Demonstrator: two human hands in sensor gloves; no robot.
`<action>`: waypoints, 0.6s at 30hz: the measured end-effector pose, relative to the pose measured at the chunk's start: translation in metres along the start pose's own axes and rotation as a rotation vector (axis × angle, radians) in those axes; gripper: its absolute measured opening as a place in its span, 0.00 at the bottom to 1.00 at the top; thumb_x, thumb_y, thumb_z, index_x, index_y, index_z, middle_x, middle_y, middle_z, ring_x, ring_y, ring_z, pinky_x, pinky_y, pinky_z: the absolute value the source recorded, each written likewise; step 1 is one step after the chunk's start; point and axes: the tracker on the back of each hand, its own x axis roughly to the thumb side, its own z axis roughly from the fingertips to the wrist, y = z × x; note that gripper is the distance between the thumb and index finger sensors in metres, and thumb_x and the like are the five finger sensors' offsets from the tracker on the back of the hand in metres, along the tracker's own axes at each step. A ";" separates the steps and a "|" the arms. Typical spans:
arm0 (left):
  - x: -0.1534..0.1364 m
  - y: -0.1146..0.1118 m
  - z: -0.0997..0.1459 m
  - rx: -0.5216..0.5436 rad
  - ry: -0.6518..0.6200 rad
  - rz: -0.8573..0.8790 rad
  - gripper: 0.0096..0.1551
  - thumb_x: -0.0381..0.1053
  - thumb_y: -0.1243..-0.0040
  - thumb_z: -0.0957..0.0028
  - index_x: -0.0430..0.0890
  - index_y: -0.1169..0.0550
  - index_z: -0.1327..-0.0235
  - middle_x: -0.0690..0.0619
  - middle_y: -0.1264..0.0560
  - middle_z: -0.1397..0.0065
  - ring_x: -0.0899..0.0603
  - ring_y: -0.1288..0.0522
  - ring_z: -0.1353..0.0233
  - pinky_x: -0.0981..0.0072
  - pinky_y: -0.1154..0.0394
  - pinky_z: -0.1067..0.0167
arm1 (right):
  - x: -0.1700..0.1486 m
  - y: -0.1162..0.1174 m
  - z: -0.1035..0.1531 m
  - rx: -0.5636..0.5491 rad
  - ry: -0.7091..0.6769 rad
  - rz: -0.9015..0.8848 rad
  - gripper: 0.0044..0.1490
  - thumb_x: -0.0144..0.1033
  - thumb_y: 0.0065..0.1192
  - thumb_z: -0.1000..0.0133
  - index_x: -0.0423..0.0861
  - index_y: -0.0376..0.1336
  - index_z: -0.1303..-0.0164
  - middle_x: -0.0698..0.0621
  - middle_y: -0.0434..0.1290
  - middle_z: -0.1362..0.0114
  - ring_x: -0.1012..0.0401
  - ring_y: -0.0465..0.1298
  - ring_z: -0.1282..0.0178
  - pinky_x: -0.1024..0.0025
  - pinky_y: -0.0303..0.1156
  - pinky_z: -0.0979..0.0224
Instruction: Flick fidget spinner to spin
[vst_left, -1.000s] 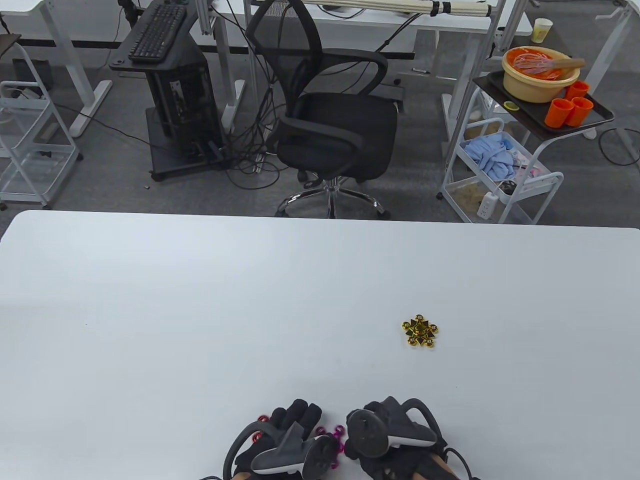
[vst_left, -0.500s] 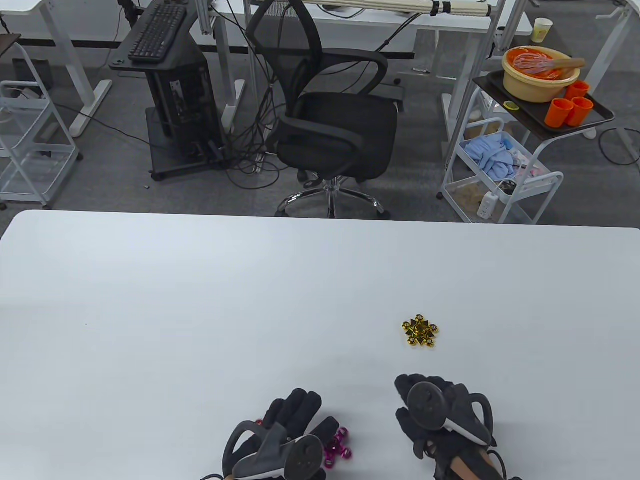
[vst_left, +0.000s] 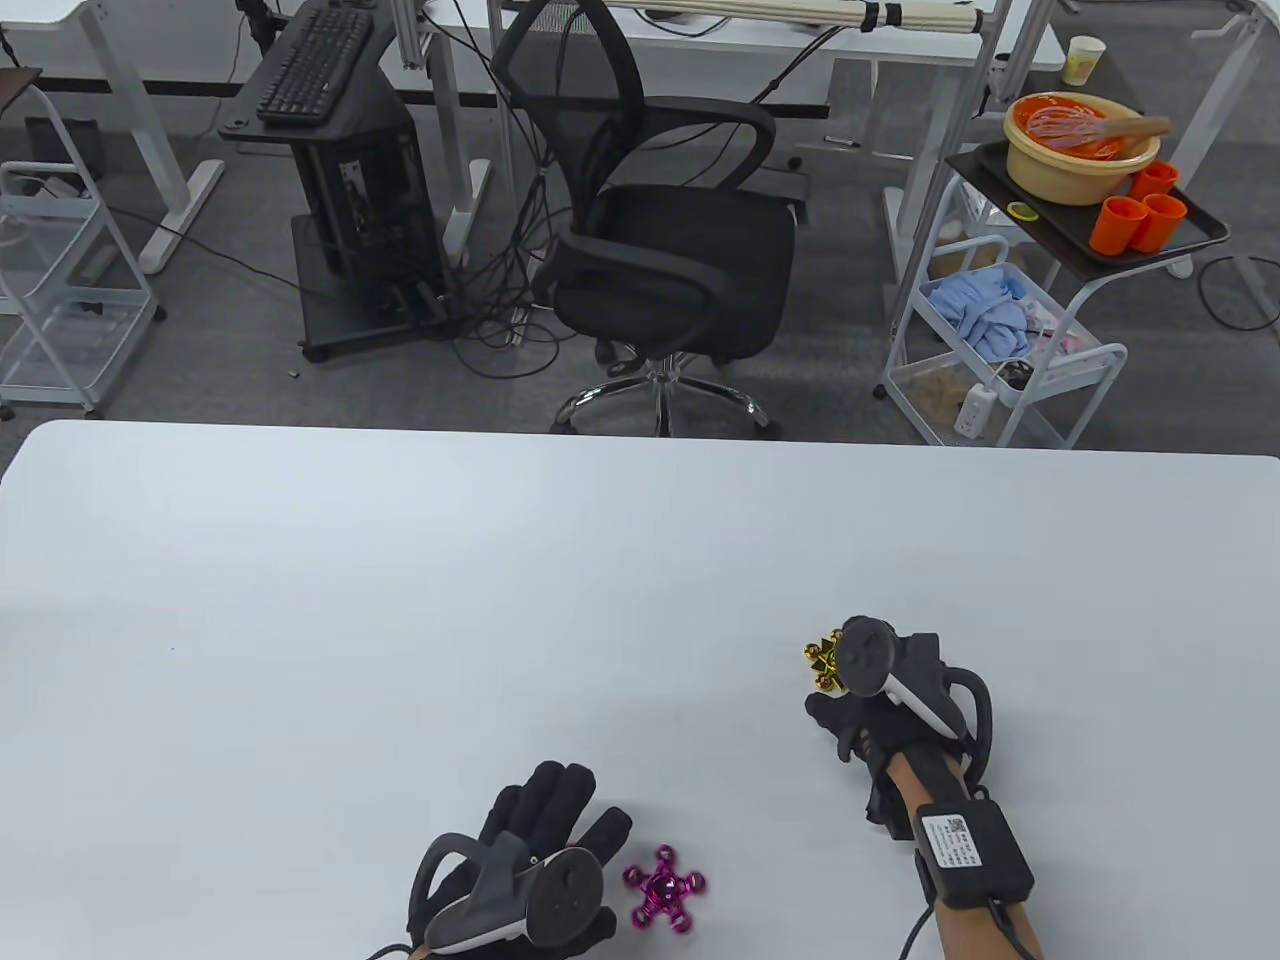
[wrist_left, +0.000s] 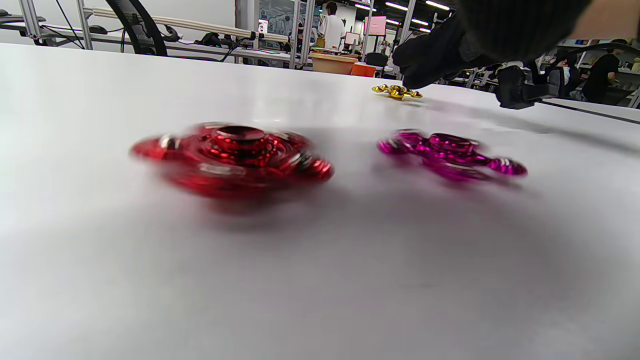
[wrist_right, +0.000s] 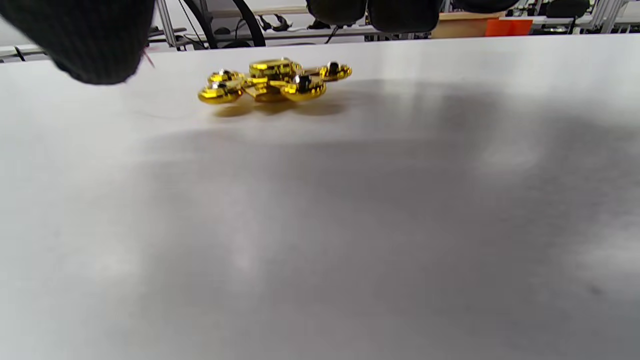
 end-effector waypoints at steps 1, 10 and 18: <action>0.000 0.000 0.000 0.000 0.001 -0.002 0.46 0.69 0.48 0.59 0.58 0.51 0.31 0.43 0.67 0.21 0.33 0.64 0.21 0.35 0.57 0.26 | 0.001 0.003 -0.005 0.013 0.003 -0.004 0.61 0.62 0.62 0.53 0.45 0.36 0.25 0.39 0.41 0.17 0.33 0.49 0.20 0.31 0.47 0.21; -0.002 0.002 -0.001 -0.007 0.008 -0.003 0.46 0.69 0.47 0.59 0.58 0.51 0.31 0.43 0.67 0.21 0.33 0.65 0.21 0.35 0.58 0.26 | 0.005 0.011 -0.023 0.015 0.036 -0.003 0.57 0.60 0.62 0.53 0.44 0.39 0.25 0.39 0.47 0.18 0.35 0.53 0.22 0.32 0.49 0.22; 0.000 0.002 -0.003 -0.021 0.005 -0.013 0.46 0.69 0.48 0.59 0.59 0.51 0.31 0.44 0.67 0.21 0.33 0.65 0.20 0.35 0.58 0.25 | 0.009 0.009 -0.023 -0.028 0.006 0.030 0.52 0.56 0.61 0.51 0.43 0.43 0.26 0.38 0.53 0.21 0.38 0.58 0.26 0.34 0.52 0.22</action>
